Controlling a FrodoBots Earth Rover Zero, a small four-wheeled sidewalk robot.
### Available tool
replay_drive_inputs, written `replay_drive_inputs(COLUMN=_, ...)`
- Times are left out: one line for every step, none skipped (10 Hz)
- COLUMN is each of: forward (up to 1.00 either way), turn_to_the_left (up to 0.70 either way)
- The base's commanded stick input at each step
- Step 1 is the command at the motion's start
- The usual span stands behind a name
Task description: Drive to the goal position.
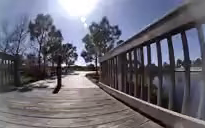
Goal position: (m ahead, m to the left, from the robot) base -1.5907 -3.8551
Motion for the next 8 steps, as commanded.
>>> replay_drive_inputs(forward=0.14, turn_to_the_left=0.0)
replay_drive_inputs(forward=0.0, turn_to_the_left=0.0)
replay_drive_inputs(forward=0.0, turn_to_the_left=0.0)
replay_drive_inputs(forward=0.0, turn_to_the_left=0.0)
replay_drive_inputs(forward=0.0, turn_to_the_left=0.0)
replay_drive_inputs(forward=0.0, turn_to_the_left=0.0)
replay_drive_inputs(forward=0.0, turn_to_the_left=0.0)
replay_drive_inputs(forward=0.0, turn_to_the_left=0.0)
